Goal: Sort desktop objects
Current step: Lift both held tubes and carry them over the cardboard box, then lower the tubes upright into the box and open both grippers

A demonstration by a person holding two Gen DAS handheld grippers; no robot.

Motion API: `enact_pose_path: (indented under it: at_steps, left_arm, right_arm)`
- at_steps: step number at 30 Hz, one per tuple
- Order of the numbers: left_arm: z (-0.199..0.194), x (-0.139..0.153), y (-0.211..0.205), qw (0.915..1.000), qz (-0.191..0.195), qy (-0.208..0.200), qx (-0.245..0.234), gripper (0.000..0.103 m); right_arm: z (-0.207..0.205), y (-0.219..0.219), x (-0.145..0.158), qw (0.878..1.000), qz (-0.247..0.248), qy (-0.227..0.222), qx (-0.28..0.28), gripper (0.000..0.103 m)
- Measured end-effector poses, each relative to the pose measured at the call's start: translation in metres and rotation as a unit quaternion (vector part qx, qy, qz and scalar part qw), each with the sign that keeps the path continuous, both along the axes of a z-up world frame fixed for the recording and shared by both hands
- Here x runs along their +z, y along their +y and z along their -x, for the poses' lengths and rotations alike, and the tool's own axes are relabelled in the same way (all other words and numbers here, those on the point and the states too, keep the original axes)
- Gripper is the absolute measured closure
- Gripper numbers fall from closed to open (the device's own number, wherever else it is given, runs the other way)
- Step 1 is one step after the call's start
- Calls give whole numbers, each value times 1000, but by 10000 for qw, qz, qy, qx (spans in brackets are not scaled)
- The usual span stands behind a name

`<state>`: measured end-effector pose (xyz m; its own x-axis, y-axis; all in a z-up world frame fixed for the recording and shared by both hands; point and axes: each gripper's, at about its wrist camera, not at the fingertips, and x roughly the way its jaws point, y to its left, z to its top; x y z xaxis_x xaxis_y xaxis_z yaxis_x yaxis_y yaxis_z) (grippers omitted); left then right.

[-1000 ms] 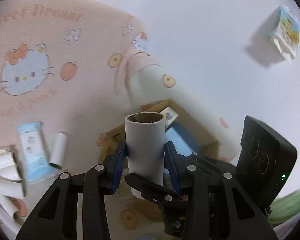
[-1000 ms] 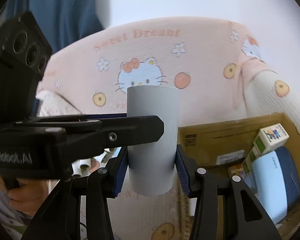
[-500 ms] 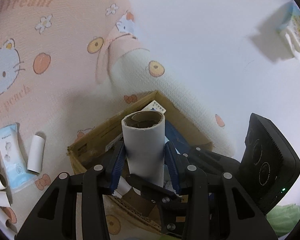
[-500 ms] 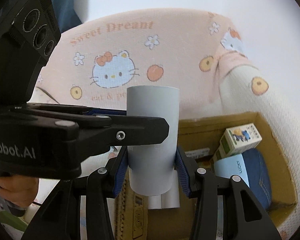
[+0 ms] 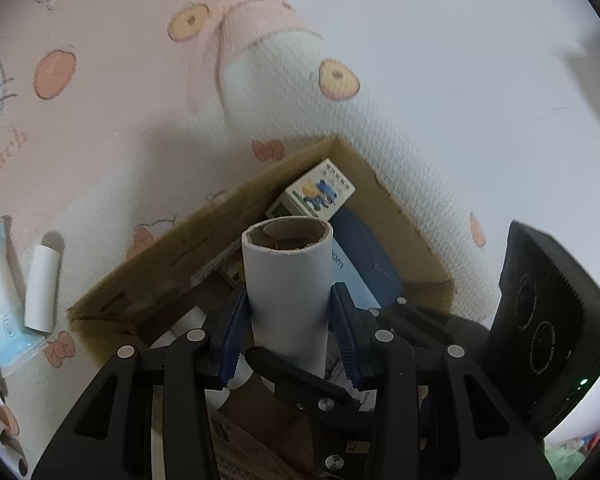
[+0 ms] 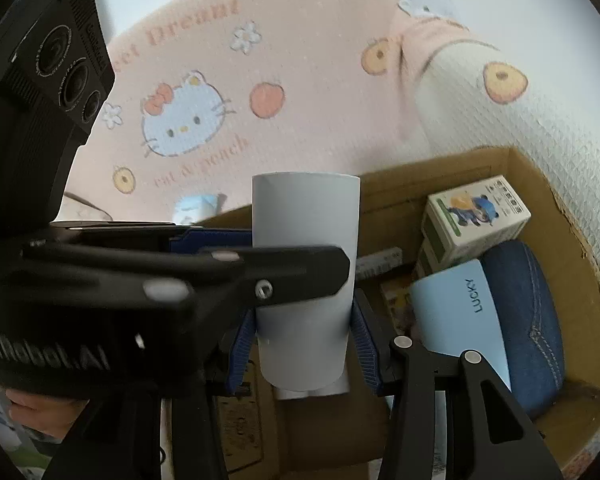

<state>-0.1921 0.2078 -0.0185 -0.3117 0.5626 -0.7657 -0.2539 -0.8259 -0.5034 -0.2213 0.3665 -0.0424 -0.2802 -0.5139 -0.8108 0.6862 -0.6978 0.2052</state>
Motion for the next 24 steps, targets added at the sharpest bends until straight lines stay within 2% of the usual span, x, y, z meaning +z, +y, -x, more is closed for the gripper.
enact_pose_path:
  at_steps: [4,10,18,24]
  left_arm:
    - [8,-17,9,9996,7,-294,-29,59]
    - [15,-41,18,9969,53,-787,14,59]
    - [9,-59,32,9944,388,-981,-44,58]
    - [12,-69,33,9897,253,-1406,130,58]
  right_arm:
    - [15,4,-12,9987,-89,-475,-161,60]
    - [29,3,-29,9955,-386,-846,-173,60]
    - [30,1,-50,9916,-743,-1056,5,60]
    - [30,3,-52,9890,-940,-1147,-13,60]
